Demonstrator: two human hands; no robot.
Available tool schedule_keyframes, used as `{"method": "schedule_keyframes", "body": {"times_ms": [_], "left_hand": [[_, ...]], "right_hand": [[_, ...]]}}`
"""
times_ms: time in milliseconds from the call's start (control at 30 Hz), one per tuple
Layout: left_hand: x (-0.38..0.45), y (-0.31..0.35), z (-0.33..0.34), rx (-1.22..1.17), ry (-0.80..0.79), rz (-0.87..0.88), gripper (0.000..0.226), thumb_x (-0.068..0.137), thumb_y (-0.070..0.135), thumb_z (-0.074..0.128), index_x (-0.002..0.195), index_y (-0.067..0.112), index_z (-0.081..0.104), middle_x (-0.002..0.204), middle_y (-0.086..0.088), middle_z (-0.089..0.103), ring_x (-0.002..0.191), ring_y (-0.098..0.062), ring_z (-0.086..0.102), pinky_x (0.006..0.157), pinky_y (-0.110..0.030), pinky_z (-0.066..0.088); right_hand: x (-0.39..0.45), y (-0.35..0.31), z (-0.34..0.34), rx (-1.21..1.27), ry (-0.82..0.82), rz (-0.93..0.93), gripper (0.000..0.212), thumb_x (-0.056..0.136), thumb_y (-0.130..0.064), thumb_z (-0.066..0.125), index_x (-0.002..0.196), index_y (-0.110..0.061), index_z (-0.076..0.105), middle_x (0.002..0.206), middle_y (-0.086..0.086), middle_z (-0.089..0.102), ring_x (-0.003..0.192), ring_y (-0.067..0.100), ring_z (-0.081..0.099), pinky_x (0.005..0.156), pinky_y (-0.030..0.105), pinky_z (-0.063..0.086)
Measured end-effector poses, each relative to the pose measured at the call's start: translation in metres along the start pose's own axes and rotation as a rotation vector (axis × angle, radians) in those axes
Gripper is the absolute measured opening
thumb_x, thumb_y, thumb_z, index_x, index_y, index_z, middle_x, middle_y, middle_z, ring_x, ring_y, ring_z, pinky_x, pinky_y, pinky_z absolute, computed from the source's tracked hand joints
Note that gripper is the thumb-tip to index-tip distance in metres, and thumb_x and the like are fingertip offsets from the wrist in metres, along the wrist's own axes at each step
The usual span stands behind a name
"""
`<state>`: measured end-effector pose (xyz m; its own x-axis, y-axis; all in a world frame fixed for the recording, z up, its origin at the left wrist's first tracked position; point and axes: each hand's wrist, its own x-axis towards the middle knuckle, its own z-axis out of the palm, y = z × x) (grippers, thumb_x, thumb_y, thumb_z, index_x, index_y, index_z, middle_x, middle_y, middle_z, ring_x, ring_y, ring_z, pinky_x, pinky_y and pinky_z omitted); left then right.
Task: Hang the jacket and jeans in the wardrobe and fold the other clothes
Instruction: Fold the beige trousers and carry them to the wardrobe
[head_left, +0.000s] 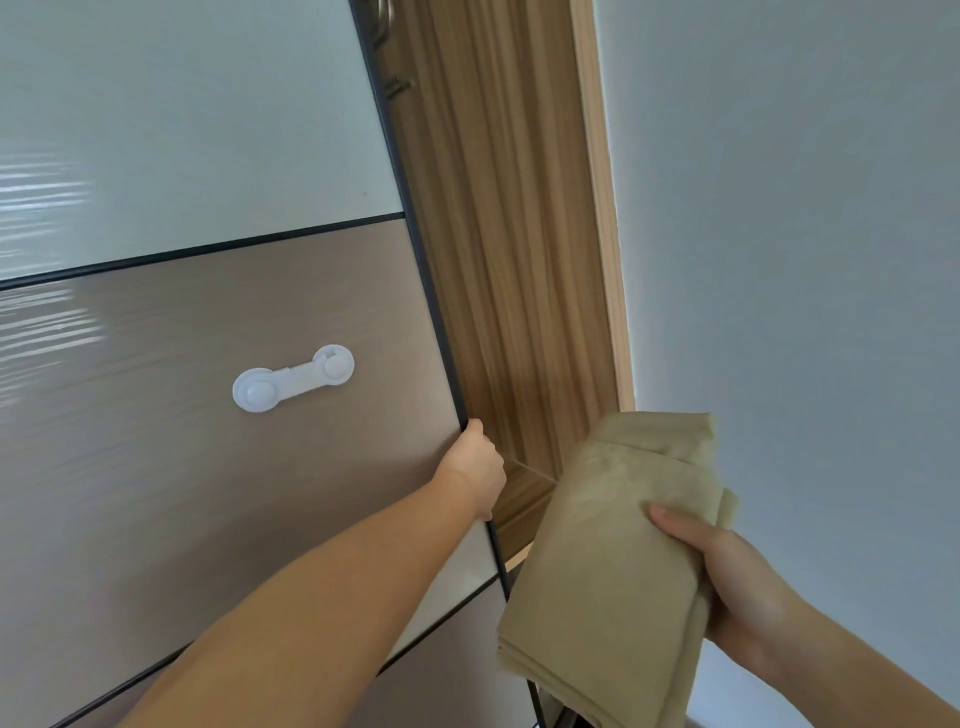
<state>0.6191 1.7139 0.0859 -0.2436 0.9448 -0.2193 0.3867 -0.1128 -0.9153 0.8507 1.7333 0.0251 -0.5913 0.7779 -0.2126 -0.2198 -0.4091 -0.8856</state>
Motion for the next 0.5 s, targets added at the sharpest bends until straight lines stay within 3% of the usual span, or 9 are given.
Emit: {"method": "schedule_keyframes", "body": {"times_ms": [433, 500], "left_hand": [[-0.111, 0.000, 0.086, -0.026, 0.022, 0.004, 0.050, 0.099, 0.058, 0.035, 0.107, 0.018, 0.064, 0.108, 0.001, 0.067, 0.105, -0.021, 0.057, 0.101, -0.037, 0.029], [-0.131, -0.001, 0.099, -0.035, 0.027, 0.003, 0.051, 0.098, 0.059, 0.036, 0.108, 0.019, 0.065, 0.109, 0.002, 0.067, 0.106, -0.021, 0.057, 0.101, -0.037, 0.029]], "right_hand": [[-0.053, 0.056, 0.084, 0.064, 0.026, -0.013, 0.038, 0.081, -0.025, 0.072, 0.117, -0.012, 0.065, 0.102, 0.009, 0.075, 0.097, 0.028, 0.071, 0.088, 0.043, 0.053], [-0.059, 0.064, 0.098, 0.082, 0.022, -0.019, 0.044, 0.078, -0.026, 0.073, 0.119, -0.014, 0.065, 0.103, 0.007, 0.075, 0.095, 0.027, 0.072, 0.084, 0.042, 0.055]]}}
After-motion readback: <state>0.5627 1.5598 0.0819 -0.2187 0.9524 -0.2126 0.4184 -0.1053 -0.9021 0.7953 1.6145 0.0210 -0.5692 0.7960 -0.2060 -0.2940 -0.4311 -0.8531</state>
